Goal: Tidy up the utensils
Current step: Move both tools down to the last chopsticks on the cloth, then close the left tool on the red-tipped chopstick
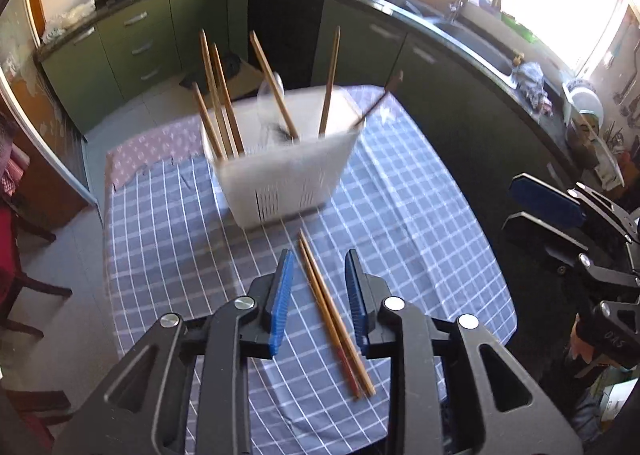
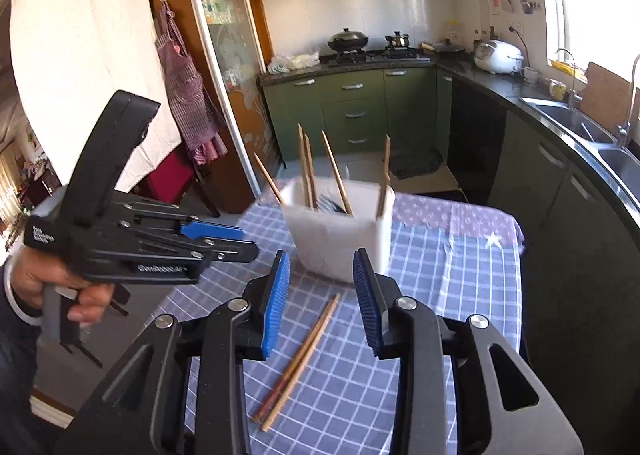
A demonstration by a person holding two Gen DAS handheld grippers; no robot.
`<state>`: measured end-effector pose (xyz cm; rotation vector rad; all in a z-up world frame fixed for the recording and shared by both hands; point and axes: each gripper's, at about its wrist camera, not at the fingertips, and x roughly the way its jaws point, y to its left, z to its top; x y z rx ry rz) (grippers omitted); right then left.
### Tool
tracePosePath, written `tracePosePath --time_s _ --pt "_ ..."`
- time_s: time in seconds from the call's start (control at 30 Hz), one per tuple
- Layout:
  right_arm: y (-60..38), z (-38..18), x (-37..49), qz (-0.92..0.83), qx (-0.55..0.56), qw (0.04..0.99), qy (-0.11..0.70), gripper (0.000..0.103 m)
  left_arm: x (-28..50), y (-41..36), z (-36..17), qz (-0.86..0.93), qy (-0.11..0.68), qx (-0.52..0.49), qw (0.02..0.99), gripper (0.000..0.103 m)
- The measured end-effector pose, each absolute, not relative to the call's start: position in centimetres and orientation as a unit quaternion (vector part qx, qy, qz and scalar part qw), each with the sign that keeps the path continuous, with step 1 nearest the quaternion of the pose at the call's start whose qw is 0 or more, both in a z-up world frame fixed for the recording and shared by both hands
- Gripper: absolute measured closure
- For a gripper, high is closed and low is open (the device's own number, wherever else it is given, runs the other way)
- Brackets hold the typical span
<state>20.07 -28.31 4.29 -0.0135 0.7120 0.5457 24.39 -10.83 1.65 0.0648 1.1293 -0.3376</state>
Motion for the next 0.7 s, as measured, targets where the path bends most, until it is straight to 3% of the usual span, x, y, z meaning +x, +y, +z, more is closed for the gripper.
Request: tracePosePath --time_s 0.23,0.37,0.7 --pt "-32.4 -6.3 18.8 0.187 0.031 0.892 0.410 0.069 25.3 -12.3 -8.9 -0.125 0.647 0.010 0.752 0.078" --pt "-34.1 -9.2 19.0 0.155 0.042 0.889 0.429 0.064 26.3 -13.5 -10.9 -0.101 0.663 0.011 0.742 0.078" --pt "-35.5 -11.7 19.8 0.128 0.065 0.883 0.446 0.064 26.8 -15.2 -13.3 -0.071 0.679 0.043 0.729 0.078"
